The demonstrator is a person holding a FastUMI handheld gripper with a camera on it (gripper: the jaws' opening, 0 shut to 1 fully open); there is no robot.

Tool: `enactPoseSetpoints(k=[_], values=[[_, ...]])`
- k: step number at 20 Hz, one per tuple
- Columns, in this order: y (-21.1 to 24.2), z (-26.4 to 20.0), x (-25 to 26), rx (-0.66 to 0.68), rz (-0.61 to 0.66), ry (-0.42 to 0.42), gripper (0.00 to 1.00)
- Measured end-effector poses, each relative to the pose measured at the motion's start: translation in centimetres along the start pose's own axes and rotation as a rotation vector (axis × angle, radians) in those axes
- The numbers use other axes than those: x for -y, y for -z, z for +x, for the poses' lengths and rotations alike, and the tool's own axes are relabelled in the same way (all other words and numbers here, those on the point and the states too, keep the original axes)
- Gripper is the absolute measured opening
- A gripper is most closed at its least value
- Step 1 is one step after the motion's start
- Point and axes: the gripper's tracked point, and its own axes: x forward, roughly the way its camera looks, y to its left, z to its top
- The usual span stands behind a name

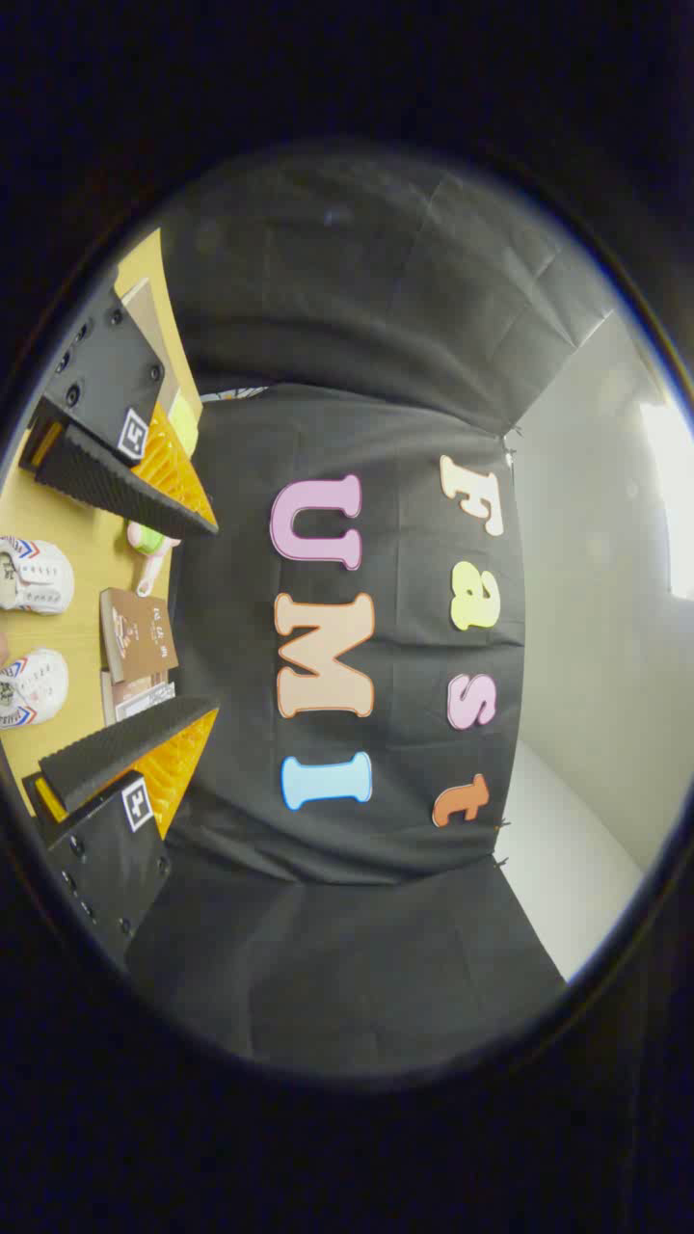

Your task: Open the storage box then place both shoes into the box .Put the left shoe in first, then the right shoe, with the right side of both shoes facing outward in a uniform manner.

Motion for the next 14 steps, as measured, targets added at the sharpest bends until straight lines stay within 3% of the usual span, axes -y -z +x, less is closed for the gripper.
enactPoseSetpoints(k=[14], values=[[-0.4, 0.8, 0.9, 0.018, -0.001, 0.026, 1.00]])
